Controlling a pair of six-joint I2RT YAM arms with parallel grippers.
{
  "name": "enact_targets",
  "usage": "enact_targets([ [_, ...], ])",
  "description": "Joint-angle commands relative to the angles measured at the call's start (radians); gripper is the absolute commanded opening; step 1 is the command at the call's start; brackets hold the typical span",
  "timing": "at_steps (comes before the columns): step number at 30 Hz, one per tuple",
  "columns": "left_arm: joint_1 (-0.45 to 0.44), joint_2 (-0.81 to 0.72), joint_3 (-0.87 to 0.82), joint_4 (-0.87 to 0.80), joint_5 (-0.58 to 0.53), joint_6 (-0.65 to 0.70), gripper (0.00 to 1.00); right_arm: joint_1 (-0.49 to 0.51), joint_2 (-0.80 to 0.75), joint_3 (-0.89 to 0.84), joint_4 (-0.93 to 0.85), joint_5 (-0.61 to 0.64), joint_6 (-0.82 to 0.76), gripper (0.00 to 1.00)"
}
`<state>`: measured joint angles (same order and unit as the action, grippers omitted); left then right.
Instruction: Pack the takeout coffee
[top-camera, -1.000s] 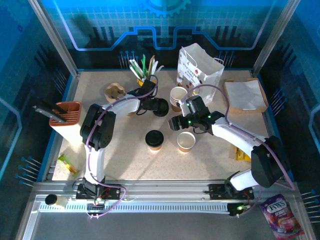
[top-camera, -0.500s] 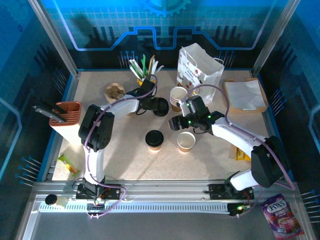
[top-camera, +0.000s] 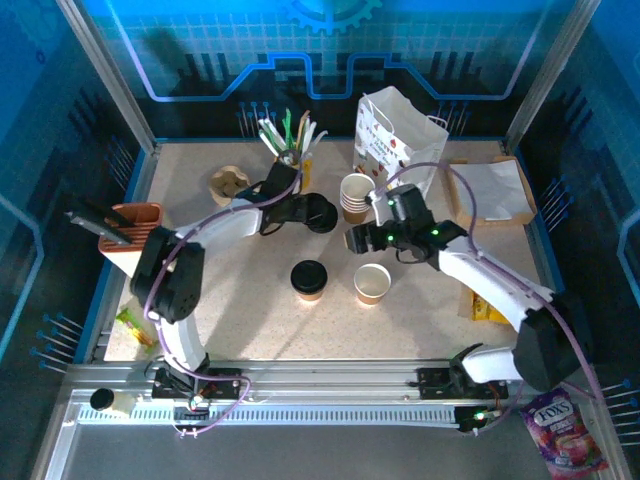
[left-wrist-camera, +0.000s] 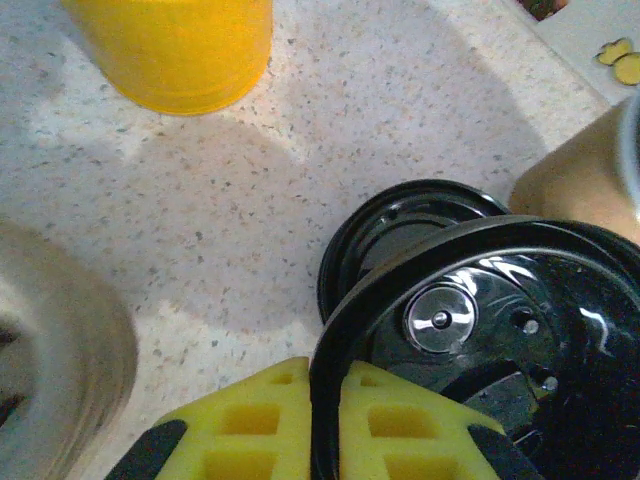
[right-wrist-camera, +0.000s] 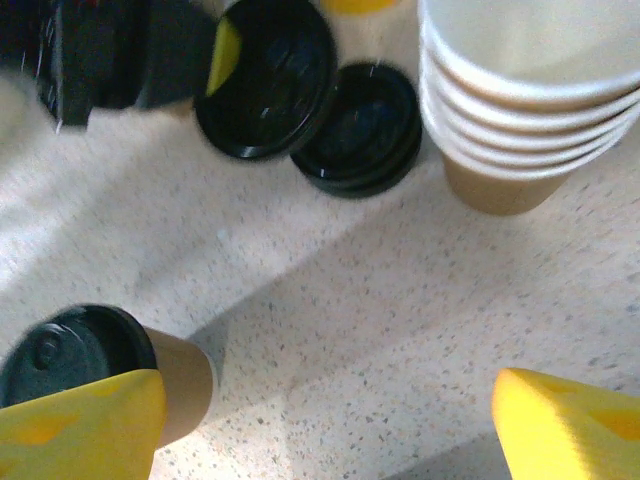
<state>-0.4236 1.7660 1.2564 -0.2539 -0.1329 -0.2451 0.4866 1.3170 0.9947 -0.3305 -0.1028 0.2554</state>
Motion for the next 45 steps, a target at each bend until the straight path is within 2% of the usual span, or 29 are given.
enact_targets([
  [1, 0.025, -0.178, -0.115, 0.121, 0.071, -0.068, 0.11, -0.067, -0.096, 0.042, -0.003, -0.105, 0.055, 0.86],
  [4, 0.055, -0.325, -0.231, 0.248, 0.222, -0.154, 0.11, -0.108, -0.149, 0.057, 0.036, -0.188, 0.140, 0.86],
  [8, 0.077, -0.483, -0.352, 0.465, 0.400, -0.272, 0.10, -0.114, -0.190, 0.078, 0.154, -0.274, 0.303, 0.88],
  [13, 0.075, -0.568, -0.413, 0.673, 0.515, -0.339, 0.11, -0.105, -0.172, 0.028, 0.515, -0.384, 0.691, 0.91],
  [16, 0.067, -0.591, -0.427, 0.726, 0.535, -0.340, 0.10, -0.089, -0.130, 0.013, 0.688, -0.406, 0.872, 0.93],
  [21, 0.031, -0.611, -0.451, 0.824, 0.539, -0.344, 0.11, -0.026, -0.056, 0.027, 0.807, -0.402, 1.006, 0.99],
  [32, -0.007, -0.584, -0.454, 0.956, 0.512, -0.390, 0.10, 0.041, 0.019, 0.007, 0.977, -0.389, 1.132, 1.00],
  [45, -0.015, -0.540, -0.439, 1.012, 0.495, -0.403, 0.10, 0.068, 0.099, -0.009, 1.161, -0.414, 1.248, 0.90],
])
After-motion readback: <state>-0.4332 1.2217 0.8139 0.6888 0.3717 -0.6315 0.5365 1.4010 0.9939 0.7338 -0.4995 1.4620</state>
